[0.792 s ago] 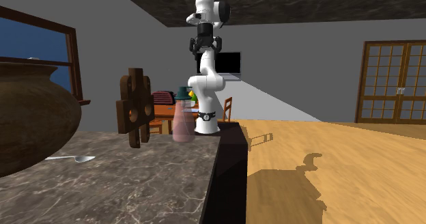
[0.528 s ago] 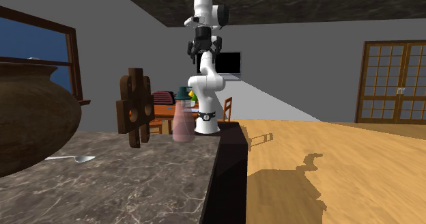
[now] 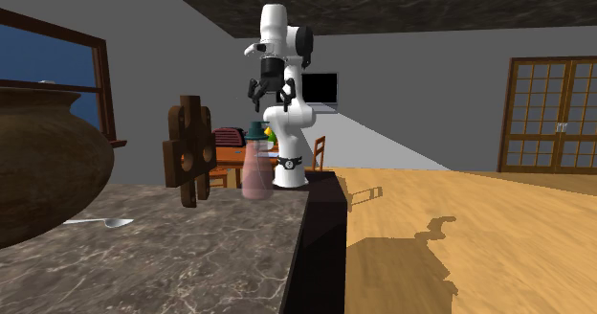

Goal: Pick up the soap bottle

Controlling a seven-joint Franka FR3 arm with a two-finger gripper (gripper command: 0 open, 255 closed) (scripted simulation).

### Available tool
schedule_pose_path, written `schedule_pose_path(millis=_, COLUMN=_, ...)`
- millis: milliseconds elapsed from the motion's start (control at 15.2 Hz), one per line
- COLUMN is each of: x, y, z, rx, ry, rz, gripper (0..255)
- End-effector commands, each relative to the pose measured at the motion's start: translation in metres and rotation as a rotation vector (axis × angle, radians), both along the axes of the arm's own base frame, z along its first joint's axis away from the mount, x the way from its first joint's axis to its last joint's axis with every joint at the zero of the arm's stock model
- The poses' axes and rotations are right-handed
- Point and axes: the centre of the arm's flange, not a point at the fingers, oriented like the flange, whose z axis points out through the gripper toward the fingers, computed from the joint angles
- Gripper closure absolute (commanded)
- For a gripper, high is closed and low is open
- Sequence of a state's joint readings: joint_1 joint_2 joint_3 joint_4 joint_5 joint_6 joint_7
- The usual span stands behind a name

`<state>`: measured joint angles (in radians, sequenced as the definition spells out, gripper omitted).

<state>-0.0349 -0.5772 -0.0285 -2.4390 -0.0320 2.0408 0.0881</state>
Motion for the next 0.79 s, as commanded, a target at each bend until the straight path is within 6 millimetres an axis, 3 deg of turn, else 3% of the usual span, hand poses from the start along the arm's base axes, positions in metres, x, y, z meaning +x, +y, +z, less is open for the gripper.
schedule_pose_path(millis=0, x=0.015, y=-0.008, z=-0.017, rx=-0.007, ry=-0.018, rz=-0.004, gripper=0)
schedule_pose_path(millis=264, x=0.045, y=-0.026, z=-0.053, rx=-0.021, ry=-0.046, rz=-0.012, gripper=0)
schedule_pose_path(millis=726, x=0.046, y=-0.027, z=-0.086, rx=-0.022, ry=-0.047, rz=-0.012, gripper=0)
